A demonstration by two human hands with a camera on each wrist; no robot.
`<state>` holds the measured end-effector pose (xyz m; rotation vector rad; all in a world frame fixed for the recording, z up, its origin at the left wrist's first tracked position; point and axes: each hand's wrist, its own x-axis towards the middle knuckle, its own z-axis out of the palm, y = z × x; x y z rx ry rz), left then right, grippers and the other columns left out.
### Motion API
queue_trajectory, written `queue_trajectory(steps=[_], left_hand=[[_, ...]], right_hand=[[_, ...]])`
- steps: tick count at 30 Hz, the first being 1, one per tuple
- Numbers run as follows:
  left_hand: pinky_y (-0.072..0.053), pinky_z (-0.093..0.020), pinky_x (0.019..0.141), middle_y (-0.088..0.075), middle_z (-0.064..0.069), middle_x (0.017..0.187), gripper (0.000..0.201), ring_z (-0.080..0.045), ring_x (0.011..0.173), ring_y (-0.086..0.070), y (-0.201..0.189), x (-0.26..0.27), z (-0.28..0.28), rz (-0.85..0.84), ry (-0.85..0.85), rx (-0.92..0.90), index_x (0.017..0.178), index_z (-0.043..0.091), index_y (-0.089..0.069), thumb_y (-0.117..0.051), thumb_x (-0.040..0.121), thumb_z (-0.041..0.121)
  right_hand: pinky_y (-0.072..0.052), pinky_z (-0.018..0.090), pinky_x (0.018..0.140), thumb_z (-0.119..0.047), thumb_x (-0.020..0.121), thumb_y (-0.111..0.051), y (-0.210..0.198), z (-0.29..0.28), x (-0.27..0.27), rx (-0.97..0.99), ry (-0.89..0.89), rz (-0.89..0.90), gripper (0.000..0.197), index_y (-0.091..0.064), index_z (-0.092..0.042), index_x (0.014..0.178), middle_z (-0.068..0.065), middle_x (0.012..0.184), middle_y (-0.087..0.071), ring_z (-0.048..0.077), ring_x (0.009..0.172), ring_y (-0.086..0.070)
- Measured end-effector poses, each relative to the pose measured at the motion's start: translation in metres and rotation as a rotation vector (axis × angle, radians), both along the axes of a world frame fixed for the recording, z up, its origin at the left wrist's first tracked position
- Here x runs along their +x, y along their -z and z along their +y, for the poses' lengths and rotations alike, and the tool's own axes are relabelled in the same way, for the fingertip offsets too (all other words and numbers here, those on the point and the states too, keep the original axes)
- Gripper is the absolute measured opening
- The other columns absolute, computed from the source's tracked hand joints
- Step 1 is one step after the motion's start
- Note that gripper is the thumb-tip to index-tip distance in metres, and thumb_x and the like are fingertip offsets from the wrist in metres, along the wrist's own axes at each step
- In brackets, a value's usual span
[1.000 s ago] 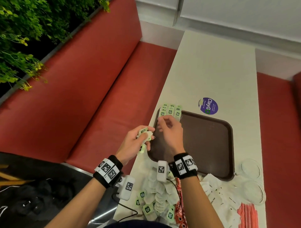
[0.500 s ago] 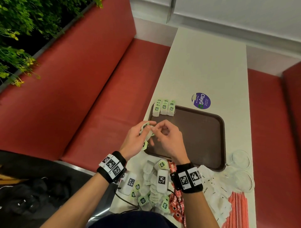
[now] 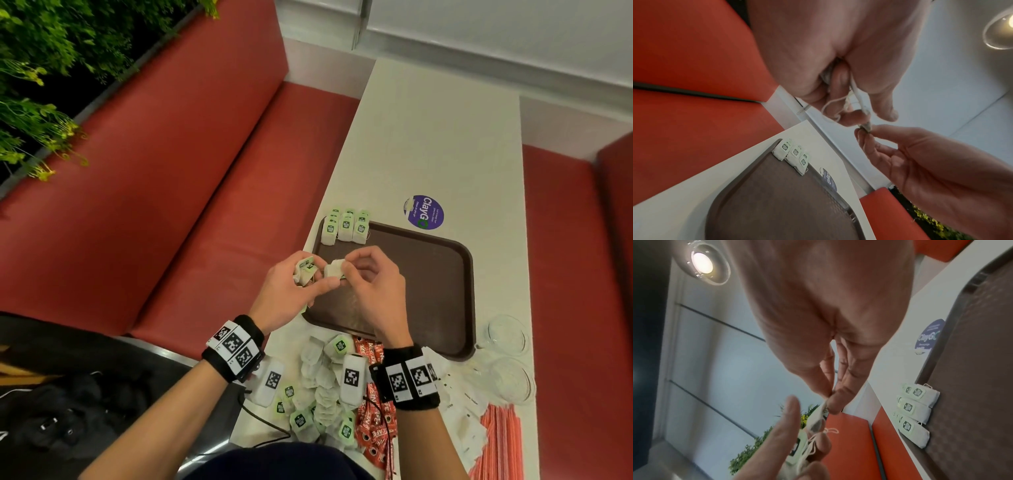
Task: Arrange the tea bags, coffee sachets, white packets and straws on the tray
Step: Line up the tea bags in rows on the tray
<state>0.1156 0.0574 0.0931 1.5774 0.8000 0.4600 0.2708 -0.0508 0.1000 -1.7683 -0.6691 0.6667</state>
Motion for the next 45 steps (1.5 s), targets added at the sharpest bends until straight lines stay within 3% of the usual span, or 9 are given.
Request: queue_trajectory(steps=[7,10,16,19,23,28,35,40,45], left_hand=[[-0.047,-0.03,0.056,-0.068,-0.012,0.064,0.014,-0.018,0.053,-0.058,0.002,0.003,0.003,0.001,-0.015,0.011,0.105,0.022,-0.072,-0.078,0.1,0.034],[-0.044,-0.029,0.058,-0.065,-0.02,0.066,0.013,-0.02,0.055,-0.054,-0.001,0.001,0.005,-0.03,0.054,-0.037,0.104,0.02,-0.075,-0.073,0.104,0.033],[-0.039,-0.035,0.057,-0.06,-0.021,0.073,0.023,-0.028,0.06,-0.051,0.005,-0.003,0.009,-0.087,0.101,-0.153,0.107,0.01,-0.075,-0.067,0.107,0.032],[-0.038,-0.037,0.059,-0.06,-0.03,0.074,0.025,-0.029,0.06,-0.051,0.009,-0.005,0.01,-0.07,0.091,-0.144,0.111,0.012,-0.075,-0.067,0.107,0.036],[-0.039,-0.041,0.062,-0.061,-0.015,0.069,0.023,-0.027,0.058,-0.052,0.01,-0.004,0.011,-0.061,0.062,-0.156,0.109,0.012,-0.074,-0.069,0.106,0.034],[-0.044,-0.037,0.062,-0.063,-0.018,0.07,0.014,-0.026,0.057,-0.055,0.011,0.0,0.012,-0.03,0.073,-0.125,0.103,0.019,-0.073,-0.074,0.103,0.033],[-0.047,-0.035,0.062,-0.072,-0.02,0.082,0.015,-0.025,0.057,-0.058,0.016,0.004,0.012,-0.011,0.01,-0.135,0.105,0.02,-0.075,-0.074,0.102,0.035],[-0.048,-0.033,0.063,-0.076,-0.008,0.1,0.018,-0.025,0.058,-0.058,0.018,-0.004,0.017,0.004,-0.061,-0.154,0.108,0.015,-0.075,-0.068,0.106,0.031],[-0.045,-0.024,0.059,-0.076,-0.007,0.101,0.022,-0.022,0.058,-0.058,0.017,-0.008,0.02,0.017,-0.087,-0.154,0.11,0.016,-0.076,-0.064,0.108,0.034]], right_hand=[[-0.061,0.031,0.097,-0.021,0.095,-0.086,-0.006,-0.006,0.002,0.098,-0.166,0.173,0.038,-0.07,-0.026,0.13,0.003,0.117,-0.078,0.02,0.104,-0.077],[-0.061,0.036,0.095,-0.018,0.102,-0.077,-0.004,-0.008,0.005,0.136,-0.186,0.289,0.033,-0.069,-0.017,0.135,0.011,0.119,-0.078,0.032,0.102,-0.076],[-0.057,0.033,0.087,-0.028,0.115,-0.049,0.0,-0.01,0.007,0.2,-0.248,0.656,0.041,-0.07,0.001,0.134,0.019,0.112,-0.07,0.023,0.097,-0.065],[-0.057,0.038,0.092,-0.013,0.107,-0.068,0.006,-0.008,0.006,0.185,-0.242,0.53,0.024,-0.068,0.004,0.124,0.018,0.111,-0.072,0.027,0.097,-0.067],[-0.06,0.039,0.086,-0.014,0.104,-0.073,0.006,-0.005,0.005,0.179,-0.167,0.393,0.022,-0.066,0.005,0.113,0.023,0.109,-0.074,0.026,0.093,-0.07],[-0.062,0.042,0.086,-0.02,0.102,-0.078,0.009,0.004,0.001,0.186,-0.049,0.203,0.019,-0.067,-0.006,0.108,0.011,0.106,-0.078,0.031,0.092,-0.075],[-0.061,0.03,0.093,-0.017,0.098,-0.082,0.03,0.012,0.003,0.17,0.017,0.203,0.019,-0.074,-0.011,0.115,0.004,0.108,-0.082,0.022,0.105,-0.078],[-0.06,0.036,0.097,-0.034,0.095,-0.084,0.078,0.037,0.056,-0.08,0.182,-0.052,0.023,-0.074,-0.023,0.112,-0.007,0.099,-0.081,0.009,0.096,-0.076],[-0.049,0.027,0.087,-0.028,0.095,-0.085,0.118,0.078,0.095,-0.256,0.117,-0.173,0.029,-0.07,-0.015,0.116,-0.001,0.095,-0.074,0.02,0.095,-0.072]])
